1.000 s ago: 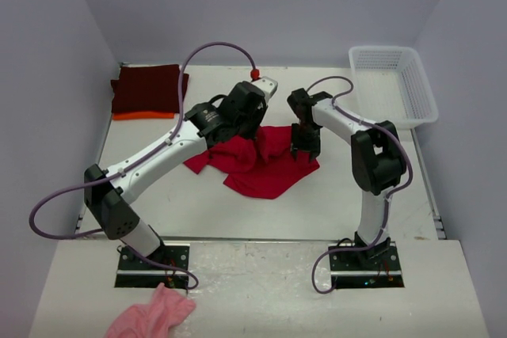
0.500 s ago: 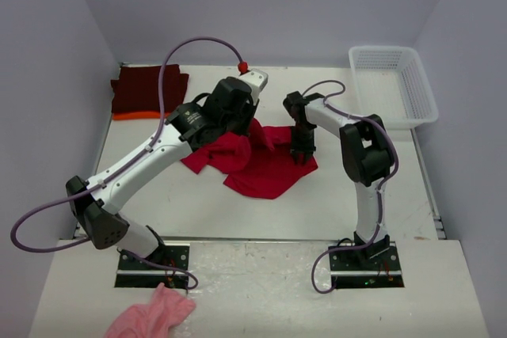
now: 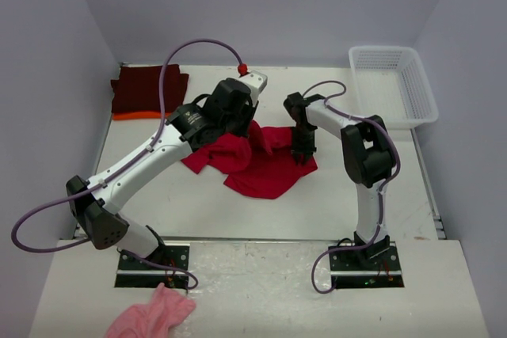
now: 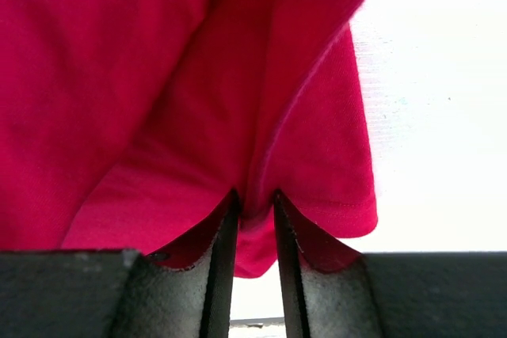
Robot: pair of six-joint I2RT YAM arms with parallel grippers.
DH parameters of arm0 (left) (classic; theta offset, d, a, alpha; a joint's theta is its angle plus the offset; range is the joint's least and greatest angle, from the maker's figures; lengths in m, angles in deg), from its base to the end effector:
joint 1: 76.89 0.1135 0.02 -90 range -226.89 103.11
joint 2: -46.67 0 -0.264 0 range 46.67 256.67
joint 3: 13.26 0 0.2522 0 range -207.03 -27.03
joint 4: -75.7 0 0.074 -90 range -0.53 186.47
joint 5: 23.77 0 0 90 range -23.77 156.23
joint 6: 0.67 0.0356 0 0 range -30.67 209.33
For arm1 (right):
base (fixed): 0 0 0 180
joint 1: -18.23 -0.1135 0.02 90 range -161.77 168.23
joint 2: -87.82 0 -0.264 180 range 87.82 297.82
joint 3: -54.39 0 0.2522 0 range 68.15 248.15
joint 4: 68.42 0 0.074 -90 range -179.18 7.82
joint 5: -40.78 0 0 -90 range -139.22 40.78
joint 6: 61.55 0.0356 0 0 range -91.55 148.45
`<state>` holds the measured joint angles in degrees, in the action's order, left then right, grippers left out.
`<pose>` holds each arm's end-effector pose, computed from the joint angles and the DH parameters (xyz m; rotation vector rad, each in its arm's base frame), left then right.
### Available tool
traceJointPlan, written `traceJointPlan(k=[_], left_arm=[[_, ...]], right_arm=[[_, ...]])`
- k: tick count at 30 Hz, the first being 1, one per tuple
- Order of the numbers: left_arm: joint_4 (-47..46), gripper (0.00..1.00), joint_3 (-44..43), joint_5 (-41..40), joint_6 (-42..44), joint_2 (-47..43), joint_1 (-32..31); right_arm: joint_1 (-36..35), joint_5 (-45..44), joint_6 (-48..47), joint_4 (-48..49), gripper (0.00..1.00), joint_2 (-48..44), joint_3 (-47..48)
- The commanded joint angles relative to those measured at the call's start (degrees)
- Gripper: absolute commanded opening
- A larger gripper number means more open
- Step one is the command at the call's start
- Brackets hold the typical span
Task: Fold and stack the t-shirts
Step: Flatten out the tshirt
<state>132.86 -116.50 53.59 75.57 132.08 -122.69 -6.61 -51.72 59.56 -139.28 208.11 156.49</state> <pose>0.2308 -0.2262 0.3850 0.5082 2.1982 -0.3132 0.3587 0.1643 0.1532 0.1704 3.1014 -0.0478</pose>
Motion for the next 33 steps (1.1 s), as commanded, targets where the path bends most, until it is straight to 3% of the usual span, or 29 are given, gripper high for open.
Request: traceJointPlan(k=[1,9,12,23,33], left_arm=[[-2.0,0.00,0.4,0.8,1.0,-1.0,0.3],[-2.1,0.00,0.9,1.4,0.9,-0.6,0.4],[-2.1,0.00,1.1,1.3,0.8,-0.5,0.3],[-3.1,0.00,2.5,2.6,0.5,0.1,0.3],[-3.6,0.00,3.6,2.7,0.0,0.0,0.3]], right_arm=[[-0.1,-2.2,0.8,1.0,0.27,-2.9,-1.0],[-0.2,-2.6,1.1,0.9,0.22,-3.5,-0.4],[-0.2,-2.6,1.2,0.9,0.08,-3.4,-0.3],[-0.2,-4.4,1.1,-0.6,0.21,-5.7,0.5],[-0.1,-4.4,0.6,-1.0,0.05,-4.8,1.4]])
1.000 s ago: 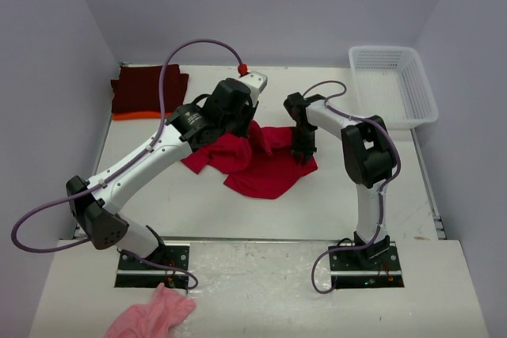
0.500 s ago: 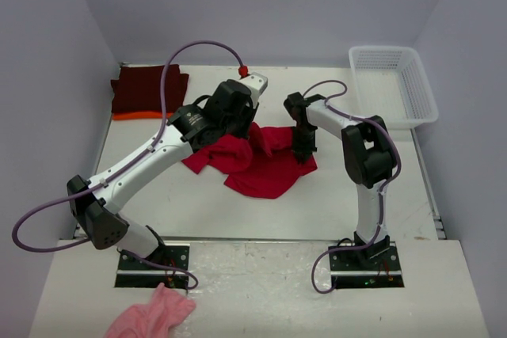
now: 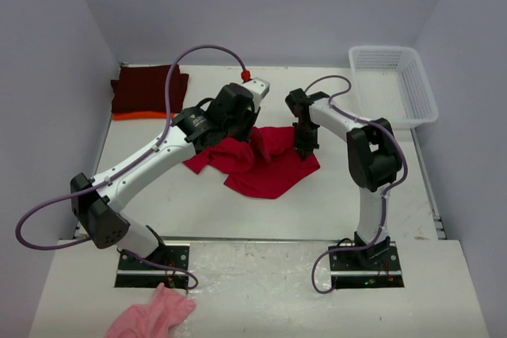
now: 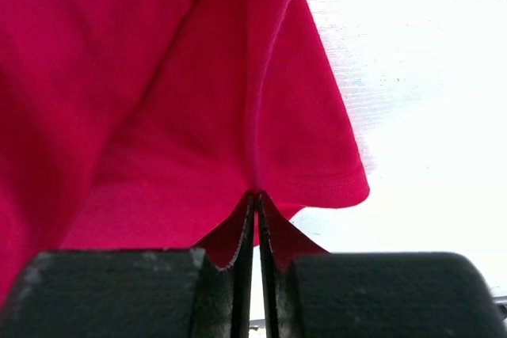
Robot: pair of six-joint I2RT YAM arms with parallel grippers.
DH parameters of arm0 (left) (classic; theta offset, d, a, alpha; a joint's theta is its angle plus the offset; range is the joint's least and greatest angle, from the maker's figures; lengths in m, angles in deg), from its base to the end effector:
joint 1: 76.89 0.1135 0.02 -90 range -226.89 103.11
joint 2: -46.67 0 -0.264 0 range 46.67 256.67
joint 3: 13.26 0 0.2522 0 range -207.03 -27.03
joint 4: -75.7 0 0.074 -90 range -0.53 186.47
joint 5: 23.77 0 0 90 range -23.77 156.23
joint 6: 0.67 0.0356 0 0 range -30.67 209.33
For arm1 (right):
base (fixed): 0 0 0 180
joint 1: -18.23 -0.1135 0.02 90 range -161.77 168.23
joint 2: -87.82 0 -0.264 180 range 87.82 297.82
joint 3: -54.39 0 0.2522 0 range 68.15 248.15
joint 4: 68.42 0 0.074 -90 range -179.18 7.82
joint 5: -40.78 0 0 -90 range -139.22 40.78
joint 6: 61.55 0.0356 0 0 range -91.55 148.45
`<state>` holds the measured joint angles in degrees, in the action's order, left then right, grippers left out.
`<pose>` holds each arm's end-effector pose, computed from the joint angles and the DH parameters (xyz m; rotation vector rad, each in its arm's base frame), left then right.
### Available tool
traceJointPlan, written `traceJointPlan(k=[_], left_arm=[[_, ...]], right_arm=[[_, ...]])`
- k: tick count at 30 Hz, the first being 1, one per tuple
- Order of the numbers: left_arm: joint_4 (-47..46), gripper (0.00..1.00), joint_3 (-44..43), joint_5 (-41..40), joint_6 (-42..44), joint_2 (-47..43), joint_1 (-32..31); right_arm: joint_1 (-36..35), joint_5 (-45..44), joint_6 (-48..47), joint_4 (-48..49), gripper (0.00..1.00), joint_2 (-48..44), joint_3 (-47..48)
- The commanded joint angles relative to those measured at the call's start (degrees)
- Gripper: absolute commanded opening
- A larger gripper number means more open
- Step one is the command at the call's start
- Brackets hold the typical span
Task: Fold and stack the t-shirts
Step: Flatten out the tshirt
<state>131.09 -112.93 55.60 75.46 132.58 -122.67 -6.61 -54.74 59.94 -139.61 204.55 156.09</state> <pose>0.2332 -0.2302 0.3644 0.5403 2.2399 -0.3284 0.3549 0.1605 0.1747 0.1810 3.0315 -0.0818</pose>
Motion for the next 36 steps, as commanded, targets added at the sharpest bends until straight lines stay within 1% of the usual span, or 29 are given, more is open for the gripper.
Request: traceJointPlan(k=[1,2,3,4,5,6,8,15,22,30,33,36], left_arm=[[-1.9,0.00,0.0,0.7,0.2,-0.7,0.3],[-1.9,0.00,-0.4,0.6,0.3,-0.6,0.3],[-1.5,0.00,-0.6,0.4,0.4,-0.4,0.3],[-1.4,0.00,-0.7,0.4,0.4,-0.4,0.3],[-1.5,0.00,-0.7,0.5,0.5,-0.4,0.3],[-1.5,0.00,-0.8,0.4,0.6,-0.4,0.3],[-1.5,0.00,-0.6,0.4,0.7,-0.3,0.3],[-1.9,0.00,0.0,0.5,0.8,-0.7,0.3],[-2.1,0.00,0.0,0.4,1.0,-1.4,0.3],[-2.3,0.00,0.5,0.4,1.4,-1.8,0.4],[-2.6,0.00,0.7,0.4,1.6,-1.8,0.6],[-2.7,0.00,1.2,0.4,1.7,-1.9,0.8]], right_arm=[[0.0,-1.1,0.2,-0.7,0.04,-1.0,2.0],[0.0,-1.1,0.2,-0.7,0.04,-0.7,2.4],[0.0,-1.0,0.3,-0.4,0.06,-0.5,2.4],[-0.1,-0.7,0.2,-0.4,0.09,-0.2,2.5],[-0.1,-1.0,0.5,-0.6,0.17,0.1,2.8],[-0.1,-1.0,0.5,-0.4,0.20,0.2,2.6],[-0.1,-1.0,0.5,-0.1,0.22,0.2,2.0],[-0.1,-0.5,0.7,1.0,0.24,0.3,-0.4],[-0.1,0.0,0.9,1.7,0.27,1.1,-0.8],[0.0,0.9,1.2,2.0,0.28,2.5,-0.1],[-0.1,0.9,1.4,2.1,0.26,2.5,-0.4],[-0.1,0.5,1.6,2.1,0.19,2.1,-0.7]])
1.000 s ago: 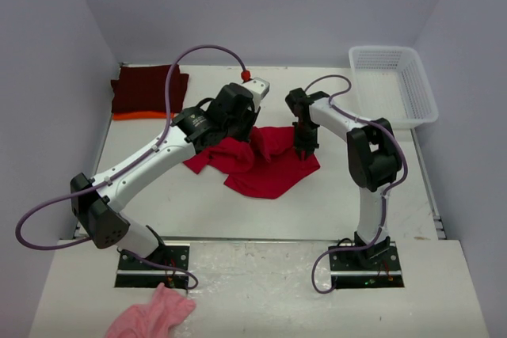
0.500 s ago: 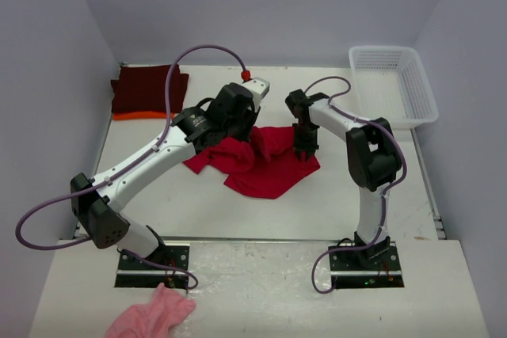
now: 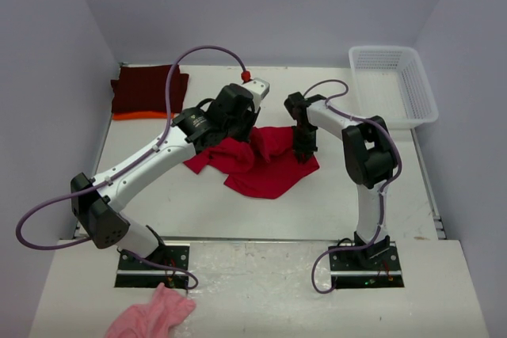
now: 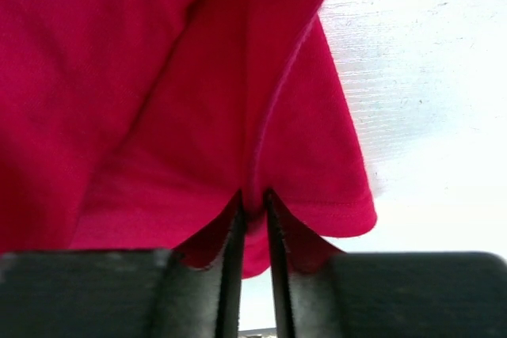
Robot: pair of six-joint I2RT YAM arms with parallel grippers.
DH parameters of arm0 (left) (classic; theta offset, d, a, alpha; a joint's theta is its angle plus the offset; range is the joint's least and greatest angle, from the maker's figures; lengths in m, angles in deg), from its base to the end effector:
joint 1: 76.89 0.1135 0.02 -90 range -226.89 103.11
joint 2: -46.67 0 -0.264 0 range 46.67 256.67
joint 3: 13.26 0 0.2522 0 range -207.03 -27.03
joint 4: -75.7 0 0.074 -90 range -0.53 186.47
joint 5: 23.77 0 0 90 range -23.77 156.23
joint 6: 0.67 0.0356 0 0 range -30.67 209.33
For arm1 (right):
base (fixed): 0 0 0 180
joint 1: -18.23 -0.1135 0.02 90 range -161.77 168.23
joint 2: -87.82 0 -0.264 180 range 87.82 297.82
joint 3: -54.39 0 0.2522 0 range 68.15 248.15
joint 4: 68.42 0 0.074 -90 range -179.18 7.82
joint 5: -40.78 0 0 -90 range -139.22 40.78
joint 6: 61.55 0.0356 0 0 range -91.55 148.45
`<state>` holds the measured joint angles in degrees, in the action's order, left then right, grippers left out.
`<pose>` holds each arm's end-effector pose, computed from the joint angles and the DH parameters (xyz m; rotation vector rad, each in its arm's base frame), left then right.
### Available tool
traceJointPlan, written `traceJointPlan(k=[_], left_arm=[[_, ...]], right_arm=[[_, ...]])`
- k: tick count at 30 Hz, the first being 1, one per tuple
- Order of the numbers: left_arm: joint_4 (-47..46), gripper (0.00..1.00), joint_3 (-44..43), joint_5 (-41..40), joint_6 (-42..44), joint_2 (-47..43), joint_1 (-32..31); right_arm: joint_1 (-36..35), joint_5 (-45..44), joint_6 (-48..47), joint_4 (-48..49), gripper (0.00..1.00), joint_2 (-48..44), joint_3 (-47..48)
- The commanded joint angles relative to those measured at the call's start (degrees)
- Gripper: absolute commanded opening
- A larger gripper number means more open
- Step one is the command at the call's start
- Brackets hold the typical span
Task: Fold and stack the t-shirts
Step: Flatten out the tshirt
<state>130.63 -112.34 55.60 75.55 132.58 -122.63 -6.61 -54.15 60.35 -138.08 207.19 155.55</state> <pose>0.2336 -0.2304 0.3617 0.5421 2.2415 -0.3260 0.3580 0.1624 0.1554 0.1913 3.0608 -0.0891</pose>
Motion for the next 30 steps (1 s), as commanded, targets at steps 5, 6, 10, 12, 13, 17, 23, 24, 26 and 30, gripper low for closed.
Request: traceJointPlan(k=[5,6,10,12,13,17,23,24,26,30], left_arm=[[-2.7,0.00,1.0,0.8,1.5,-1.9,0.7],[-2.7,0.00,1.2,0.8,1.5,-1.8,0.7],[-2.8,0.00,1.6,0.6,1.4,-1.2,0.8],[-2.9,0.00,1.7,0.7,1.3,-1.0,0.8],[-3.2,0.00,1.8,0.8,1.3,-0.7,0.8],[-3.6,0.00,1.9,1.1,1.0,0.0,0.8],[-4.1,0.00,3.4,0.9,0.9,0.2,0.7],[-4.2,0.00,3.6,0.9,0.8,0.3,0.8],[-4.4,0.00,4.0,0.6,0.8,0.6,0.8],[-5.0,0.00,4.4,0.9,0.7,1.3,0.7]], right_arm=[[-0.1,-0.8,1.2,0.6,0.05,-1.3,-0.4],[-0.1,-1.1,1.3,0.4,0.03,-1.5,-0.4],[0.0,-2.1,1.7,-0.3,0.11,-3.3,-0.2],[0.0,-2.7,1.7,-0.8,0.12,-4.1,-0.5],[-0.1,-2.7,1.6,-0.9,0.13,-4.5,-0.6],[-0.1,-2.6,1.5,-1.2,0.03,-5.3,-0.6],[-0.1,-3.0,1.5,-1.1,0.00,-5.8,-1.0],[0.0,-3.2,1.6,-1.1,0.00,-6.0,-0.9],[-0.1,-3.3,1.6,-1.3,0.00,-6.2,-0.7],[0.0,-3.9,1.1,-1.8,0.06,-6.4,-0.6]])
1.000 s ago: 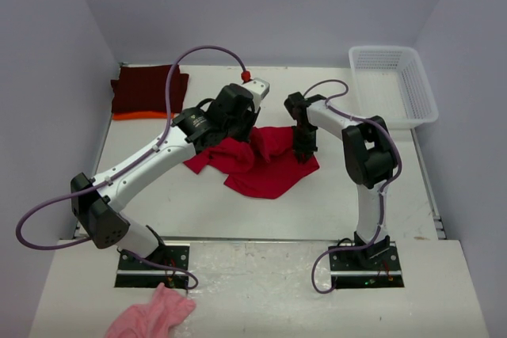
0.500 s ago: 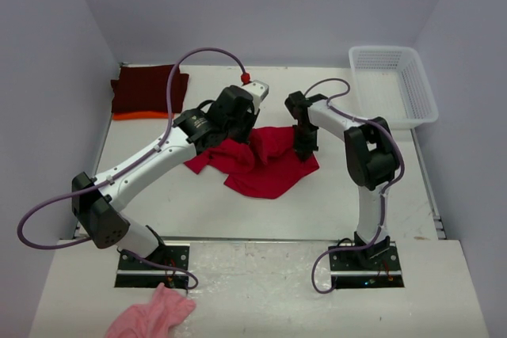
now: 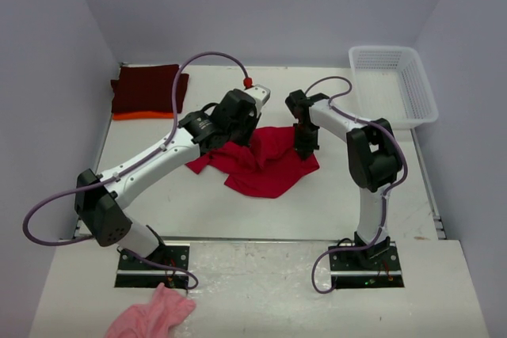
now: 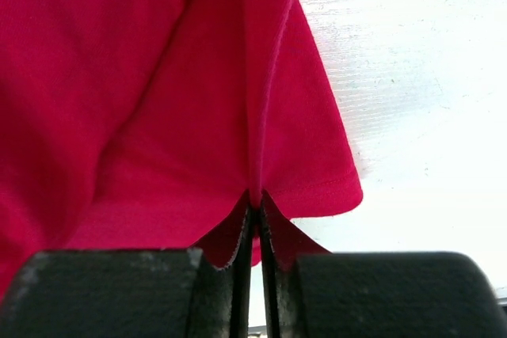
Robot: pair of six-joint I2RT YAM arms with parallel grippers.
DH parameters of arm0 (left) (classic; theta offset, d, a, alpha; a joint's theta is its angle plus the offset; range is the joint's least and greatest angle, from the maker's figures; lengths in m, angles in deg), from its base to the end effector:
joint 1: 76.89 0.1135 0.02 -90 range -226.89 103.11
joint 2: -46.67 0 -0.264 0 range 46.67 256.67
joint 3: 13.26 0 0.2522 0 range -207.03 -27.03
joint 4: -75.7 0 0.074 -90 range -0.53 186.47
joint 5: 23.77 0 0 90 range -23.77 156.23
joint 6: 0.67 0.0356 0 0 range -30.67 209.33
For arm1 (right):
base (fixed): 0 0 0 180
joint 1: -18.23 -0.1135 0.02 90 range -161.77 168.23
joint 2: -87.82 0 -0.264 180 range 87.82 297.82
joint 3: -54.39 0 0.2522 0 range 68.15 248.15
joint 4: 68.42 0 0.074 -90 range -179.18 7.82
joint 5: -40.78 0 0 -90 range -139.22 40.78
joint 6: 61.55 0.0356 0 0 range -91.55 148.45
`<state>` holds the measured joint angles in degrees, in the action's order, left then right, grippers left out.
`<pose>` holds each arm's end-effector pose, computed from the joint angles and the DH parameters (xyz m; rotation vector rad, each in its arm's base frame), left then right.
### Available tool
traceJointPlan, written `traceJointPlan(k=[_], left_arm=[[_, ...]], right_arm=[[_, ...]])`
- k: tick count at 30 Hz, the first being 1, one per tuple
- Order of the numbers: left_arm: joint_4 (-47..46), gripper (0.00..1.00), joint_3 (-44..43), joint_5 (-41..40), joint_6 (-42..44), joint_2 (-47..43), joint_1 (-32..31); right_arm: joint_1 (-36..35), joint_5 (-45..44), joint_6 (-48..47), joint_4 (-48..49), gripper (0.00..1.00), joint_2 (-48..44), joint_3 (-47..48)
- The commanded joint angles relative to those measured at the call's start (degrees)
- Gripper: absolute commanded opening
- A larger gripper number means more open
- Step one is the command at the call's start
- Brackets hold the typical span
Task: Fold and stack the t-shirts
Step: Flatten out the tshirt
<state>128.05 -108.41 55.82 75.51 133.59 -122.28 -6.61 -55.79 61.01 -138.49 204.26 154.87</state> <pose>0.2389 -0.2330 0.3373 0.5505 2.2795 -0.3044 0.3535 0.1591 0.1714 0.2096 3.0169 -0.1019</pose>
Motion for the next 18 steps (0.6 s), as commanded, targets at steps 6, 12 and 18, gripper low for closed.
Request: traceJointPlan(k=[6,12,18], left_arm=[[-2.6,0.00,0.9,0.7,0.6,0.4,0.5],[-2.5,0.00,0.9,0.5,0.7,0.4,0.5],[-2.7,0.00,1.1,-1.1,0.1,0.1,0.6]], right_arm=[[0.0,-1.7,0.1,-1.4,0.08,-3.3,0.5],[0.0,-1.5,0.1,-1.3,0.00,-3.5,0.6],[0.0,-4.2,1.0,-1.0,0.00,-7.2,0.2]])
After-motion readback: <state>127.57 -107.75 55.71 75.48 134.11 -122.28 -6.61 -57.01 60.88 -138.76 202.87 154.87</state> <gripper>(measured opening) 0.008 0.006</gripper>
